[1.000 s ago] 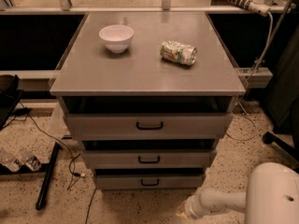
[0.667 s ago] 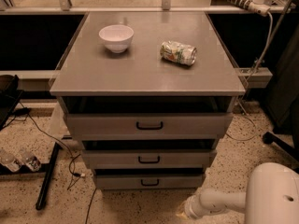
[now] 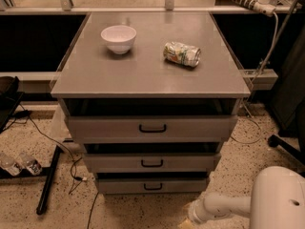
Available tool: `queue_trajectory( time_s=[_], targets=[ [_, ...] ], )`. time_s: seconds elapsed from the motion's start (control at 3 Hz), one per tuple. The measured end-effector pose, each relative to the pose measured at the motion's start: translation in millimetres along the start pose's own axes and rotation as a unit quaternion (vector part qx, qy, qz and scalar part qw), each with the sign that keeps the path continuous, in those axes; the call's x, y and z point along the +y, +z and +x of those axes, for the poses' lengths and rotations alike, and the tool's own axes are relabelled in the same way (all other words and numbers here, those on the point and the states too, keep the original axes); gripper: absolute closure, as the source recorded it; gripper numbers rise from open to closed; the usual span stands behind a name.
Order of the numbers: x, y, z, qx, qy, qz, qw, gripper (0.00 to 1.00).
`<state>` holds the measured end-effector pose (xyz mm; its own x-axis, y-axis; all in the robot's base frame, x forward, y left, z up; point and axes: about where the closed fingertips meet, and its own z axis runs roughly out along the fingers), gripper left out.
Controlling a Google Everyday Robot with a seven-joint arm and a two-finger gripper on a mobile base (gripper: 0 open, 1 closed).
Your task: Close bottom drawer
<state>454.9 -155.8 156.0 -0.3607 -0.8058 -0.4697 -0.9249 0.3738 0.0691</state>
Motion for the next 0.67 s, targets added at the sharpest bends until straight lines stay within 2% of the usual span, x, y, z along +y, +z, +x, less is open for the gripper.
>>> queue_trajectory(
  time_s=[0.33,0.67],
  targets=[
    [0.1,0.1,0.0,0.0,0.0,0.0,1.0,0.0],
    [0.1,0.1,0.0,0.0,0.0,0.0,1.0,0.0]
  ],
)
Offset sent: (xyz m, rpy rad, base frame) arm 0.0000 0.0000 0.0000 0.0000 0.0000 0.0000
